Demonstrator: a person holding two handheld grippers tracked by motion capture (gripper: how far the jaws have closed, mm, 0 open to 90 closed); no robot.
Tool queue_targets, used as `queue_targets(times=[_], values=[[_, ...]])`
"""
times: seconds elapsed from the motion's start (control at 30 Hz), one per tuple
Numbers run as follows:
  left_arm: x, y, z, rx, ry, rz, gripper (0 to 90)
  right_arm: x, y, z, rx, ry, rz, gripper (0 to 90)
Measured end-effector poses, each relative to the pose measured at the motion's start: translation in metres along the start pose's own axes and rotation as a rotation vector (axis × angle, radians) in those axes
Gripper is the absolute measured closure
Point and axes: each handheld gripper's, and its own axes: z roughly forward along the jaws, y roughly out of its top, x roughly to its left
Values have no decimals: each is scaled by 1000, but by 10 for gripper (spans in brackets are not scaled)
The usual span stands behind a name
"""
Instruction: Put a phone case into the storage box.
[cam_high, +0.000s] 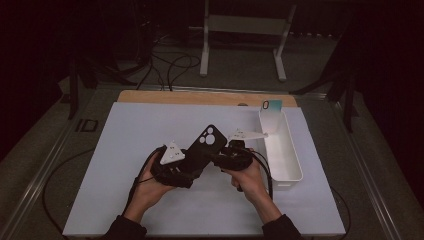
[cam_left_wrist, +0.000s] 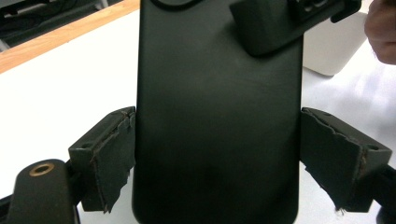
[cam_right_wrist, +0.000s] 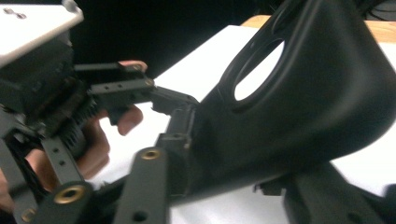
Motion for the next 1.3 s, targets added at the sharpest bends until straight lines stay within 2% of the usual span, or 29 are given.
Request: queue_targets(times=[0.13,0.23,0.27,0.3,0.33,0.37,0.4,0.6,0.97,1.2,1.3], values=[[-2,1,2,1,-7,4,149,1,1,0,-20,30,24,766],[-3,1,3,4,-2,12,144,2,1,1,-23,55,29,808],[-6,1,4,13,24,34,144,2,1,1,-23,55,29,808],[-9,1,6,24,59,60,181,8,1,1,-18,51,0,858],[-9,1,6,24,59,60,226,8,1,1,-18,51,0,858],[-9,0,7,21,56,59,226,10,1,1,-22,48,-9,859],[-9,0,7,21,56,59,190,12,2,1,-20,27,-34,860],[-4,0,4,8,37,25,156,12,5,-1,-20,22,-58,862],[5,-1,0,-5,-10,-36,122,7,7,-7,-25,15,-61,860],[9,-1,1,-4,-24,-75,24,3,7,-13,-35,16,-65,858],[9,-1,1,-2,-27,-77,9,3,7,-15,-38,27,-61,857]])
